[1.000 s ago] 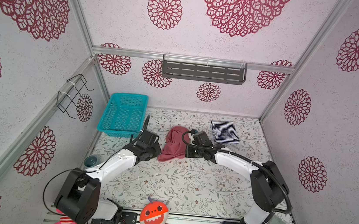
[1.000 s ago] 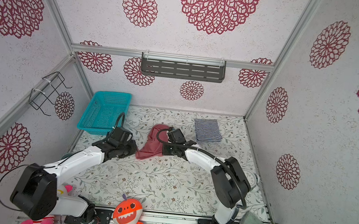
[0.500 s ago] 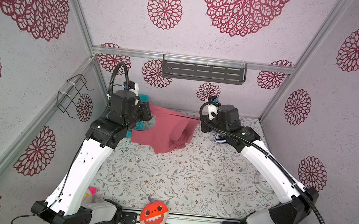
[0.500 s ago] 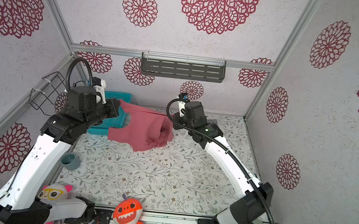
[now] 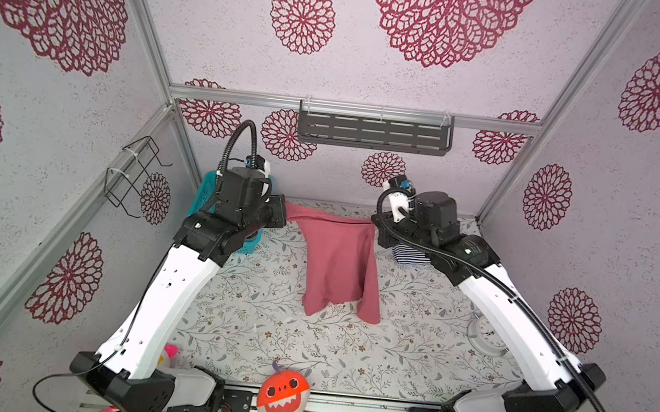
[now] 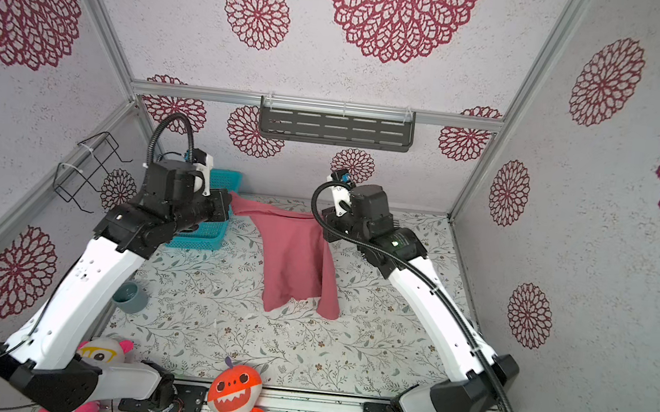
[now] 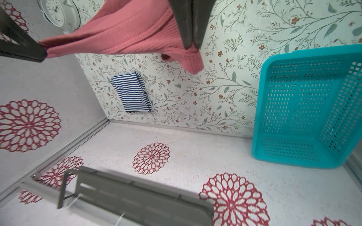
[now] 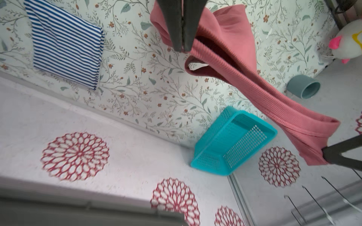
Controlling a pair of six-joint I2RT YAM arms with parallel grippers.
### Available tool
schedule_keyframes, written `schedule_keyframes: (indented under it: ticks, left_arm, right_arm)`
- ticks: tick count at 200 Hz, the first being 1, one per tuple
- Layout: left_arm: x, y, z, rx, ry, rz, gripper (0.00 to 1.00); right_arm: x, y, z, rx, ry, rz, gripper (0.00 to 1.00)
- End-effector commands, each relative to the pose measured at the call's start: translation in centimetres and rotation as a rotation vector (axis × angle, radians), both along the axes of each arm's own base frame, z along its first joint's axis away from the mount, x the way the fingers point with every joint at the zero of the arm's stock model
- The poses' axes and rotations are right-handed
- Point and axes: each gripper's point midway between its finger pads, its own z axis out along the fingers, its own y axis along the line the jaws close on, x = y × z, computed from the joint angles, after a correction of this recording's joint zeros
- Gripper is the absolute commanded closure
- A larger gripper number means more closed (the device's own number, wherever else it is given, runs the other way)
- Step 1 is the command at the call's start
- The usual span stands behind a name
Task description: Fold and stack the tank tops
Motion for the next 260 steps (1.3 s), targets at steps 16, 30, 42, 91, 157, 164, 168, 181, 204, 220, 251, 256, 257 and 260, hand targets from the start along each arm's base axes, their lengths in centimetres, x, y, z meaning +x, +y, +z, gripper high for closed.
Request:
schedule_keyframes:
  ticks: [16,30,42,91,157,164,168,181,204,220,251,256,257,260]
  left_arm:
    - [4.8,-0.9,-5.2,-0.066,0.06,0.004,1.0]
    - [6.7,-1.3,-8.2,-0.071,0.115,0.005,1.0]
    - [8.4,-1.5,-10.4,-0.066,0.157,0.009,1.0]
    - [16.3,-0.8,-12.8,-0.076,0.197,0.016,1.0]
    - [17.5,-1.4,-15.2,0.011,0.306,-0.05,0.25]
    - [16.2,-0.9,-15.6,0.026,0.3,-0.042,0.23]
    - [15.3,-0.6,-15.9,0.032,0.304,-0.036,0.23]
    - [11.7,0.4,-16.7,0.03,0.328,-0.007,0.24]
    - [5.1,0.3,-21.7,-0.024,0.418,0.023,0.28]
    - [1.4,-0.7,-24.4,-0.081,0.46,0.044,0.34]
    - [-3.6,-3.5,-28.9,-0.15,0.556,0.063,0.39]
    - [-4.2,-3.9,-29.6,-0.165,0.564,0.063,0.39]
    - [-4.2,-4.0,-29.7,-0.168,0.567,0.064,0.39]
    - [-4.5,-4.2,-30.0,-0.176,0.571,0.067,0.39]
  right_arm:
    - [4.8,-2.0,-9.0,-0.086,0.236,-0.074,0.51]
    - [5.4,-3.7,-11.0,-0.132,0.26,-0.138,0.47]
    - [4.6,-5.0,-12.5,-0.18,0.279,-0.185,0.46]
    - [-5.2,-6.0,-21.5,-0.329,0.436,-0.18,0.43]
    - [-7.1,-1.8,-27.4,-0.387,0.508,-0.083,0.38]
    - [-7.2,-1.4,-27.8,-0.381,0.522,-0.078,0.38]
    - [-7.3,-1.2,-28.0,-0.373,0.529,-0.075,0.39]
    - [-7.6,-0.1,-28.3,-0.348,0.548,-0.056,0.41]
    - [-8.4,1.1,-29.0,-0.349,0.573,-0.053,0.43]
    - [-8.7,1.5,-29.2,-0.334,0.586,-0.054,0.44]
    - [-9.4,1.2,-30.6,-0.352,0.63,-0.085,0.55]
    - [-9.5,1.1,-30.6,-0.357,0.632,-0.092,0.59]
    - [-9.5,1.1,-30.6,-0.357,0.633,-0.093,0.59]
    - [-9.6,1.0,-30.6,-0.358,0.634,-0.095,0.63]
